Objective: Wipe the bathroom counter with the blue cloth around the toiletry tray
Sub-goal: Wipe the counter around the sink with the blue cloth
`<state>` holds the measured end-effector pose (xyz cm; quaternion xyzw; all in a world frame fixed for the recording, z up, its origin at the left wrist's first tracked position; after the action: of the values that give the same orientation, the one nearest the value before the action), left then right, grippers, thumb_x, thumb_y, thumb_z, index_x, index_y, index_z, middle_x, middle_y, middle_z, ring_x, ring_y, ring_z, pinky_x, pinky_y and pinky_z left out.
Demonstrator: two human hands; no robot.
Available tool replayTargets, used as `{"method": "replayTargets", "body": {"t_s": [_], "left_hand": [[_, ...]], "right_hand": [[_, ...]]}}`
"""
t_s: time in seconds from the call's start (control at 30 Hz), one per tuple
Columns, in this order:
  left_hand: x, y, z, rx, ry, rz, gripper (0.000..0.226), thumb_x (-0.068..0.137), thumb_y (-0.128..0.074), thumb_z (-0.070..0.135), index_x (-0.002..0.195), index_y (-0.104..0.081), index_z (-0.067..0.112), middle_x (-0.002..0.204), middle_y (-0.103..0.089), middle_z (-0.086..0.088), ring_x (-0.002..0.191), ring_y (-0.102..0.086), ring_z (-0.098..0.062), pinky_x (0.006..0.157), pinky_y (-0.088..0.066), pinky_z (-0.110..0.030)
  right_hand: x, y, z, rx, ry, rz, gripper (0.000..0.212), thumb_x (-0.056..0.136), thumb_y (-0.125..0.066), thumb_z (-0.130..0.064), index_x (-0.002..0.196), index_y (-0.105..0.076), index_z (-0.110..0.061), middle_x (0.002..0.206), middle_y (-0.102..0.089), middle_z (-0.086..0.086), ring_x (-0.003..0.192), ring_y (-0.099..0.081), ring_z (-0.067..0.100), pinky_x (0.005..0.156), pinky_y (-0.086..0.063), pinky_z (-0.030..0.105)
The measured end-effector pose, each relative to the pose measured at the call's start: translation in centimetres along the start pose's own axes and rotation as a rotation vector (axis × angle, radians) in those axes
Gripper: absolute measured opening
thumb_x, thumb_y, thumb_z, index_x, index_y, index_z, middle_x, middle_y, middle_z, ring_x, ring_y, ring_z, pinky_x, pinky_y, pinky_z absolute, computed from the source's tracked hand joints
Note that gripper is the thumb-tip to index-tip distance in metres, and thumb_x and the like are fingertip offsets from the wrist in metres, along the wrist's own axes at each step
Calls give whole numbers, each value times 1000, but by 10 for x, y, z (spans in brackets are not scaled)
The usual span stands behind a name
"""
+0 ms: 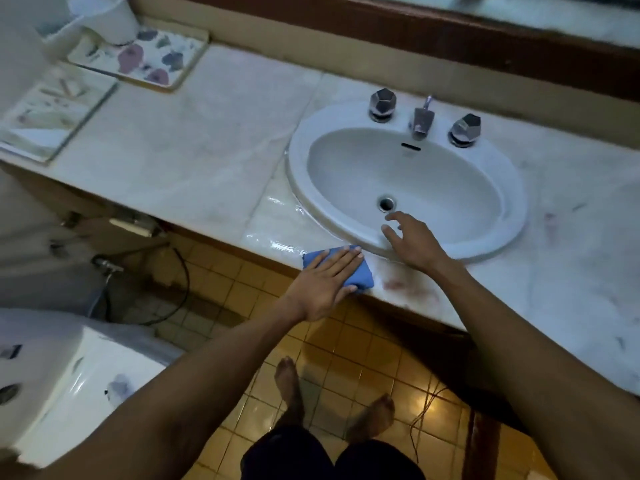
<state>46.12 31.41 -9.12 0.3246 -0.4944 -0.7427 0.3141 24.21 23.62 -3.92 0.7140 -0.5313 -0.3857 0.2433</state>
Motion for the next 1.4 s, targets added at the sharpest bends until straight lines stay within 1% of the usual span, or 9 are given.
{"method": "replayTargets", "body": {"t_s": [0.3,0.47,0.6,0.8,1.0,1.13,1.27,1.33,1.4], "left_hand": [[-47,44,-180,-68,334,132,65,105,-14,51,161,-4,19,169,-1,1,155,0,-13,124,-11,-48],[-15,45,-149,-197,667,272,68,105,-19,49,160,-7,13,169,-3,-5,155,-2,-20,124,1,-45],[8,34,-115,-242,497,198,71,104,-18,57,161,-4,16,169,2,-2,155,5,-17,125,3,-46],[-7,43,-169,-89,89,104,65,105,-16,56,161,-7,25,169,-3,5,155,1,-11,125,-6,-45],[26,85,-263,-107,401,185,61,107,-19,49,161,-11,22,169,-6,4,155,-2,-14,125,-3,-43],[52,80,-247,-103,617,294,59,108,-19,46,160,-16,18,168,-12,-3,155,-8,-20,125,-8,-47],[33,70,-243,-71,455,257,56,108,-22,45,160,-18,24,168,-9,0,155,-7,-18,124,-8,-46],[10,71,-259,-17,322,207,55,108,-22,46,160,-16,28,169,-6,3,155,-4,-15,125,-3,-42],[-16,74,-286,18,342,213,55,108,-22,48,160,-15,30,169,-5,5,155,-3,-13,125,-4,-41]], "right_hand": [[37,-60,-76,-22,-123,3,52,101,-31,-55,133,-51,-19,121,-66,8,111,-59,32,94,-42,42],[44,-66,-88,-26,-173,33,51,102,-29,-55,133,-51,-20,117,-67,8,111,-59,32,99,-41,44],[47,-66,-89,0,-184,41,47,101,-30,-55,126,-55,-23,116,-67,5,108,-60,30,97,-43,44],[77,-60,-107,144,-133,-4,41,102,-34,-52,116,-61,-24,113,-67,-1,105,-60,23,81,-38,31],[143,-65,-146,193,-42,-3,51,101,-39,-50,136,-50,-15,137,-57,4,122,-56,23,100,-43,35],[182,-71,-163,115,5,146,49,103,-43,-39,144,-43,-13,154,-36,11,141,-36,26,115,-28,35],[207,-76,-186,-139,177,331,40,99,-48,-27,135,-52,-9,157,-31,18,146,-27,34,118,-24,45],[224,-81,-202,-176,249,303,39,97,-50,-23,132,-56,-6,153,-39,19,143,-32,35,116,-26,44],[242,-90,-220,-177,268,235,39,97,-50,-23,132,-56,-6,151,-42,18,142,-34,34,116,-26,41]]}}
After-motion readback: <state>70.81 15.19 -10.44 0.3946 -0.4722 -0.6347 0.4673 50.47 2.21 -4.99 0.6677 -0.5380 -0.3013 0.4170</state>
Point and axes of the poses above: each hand's wrist, its own x-axis towards the middle knuckle, its own y-axis out of the back of the hand, z = x × y, the point moved 2 cm from there along x, towards the middle knuckle
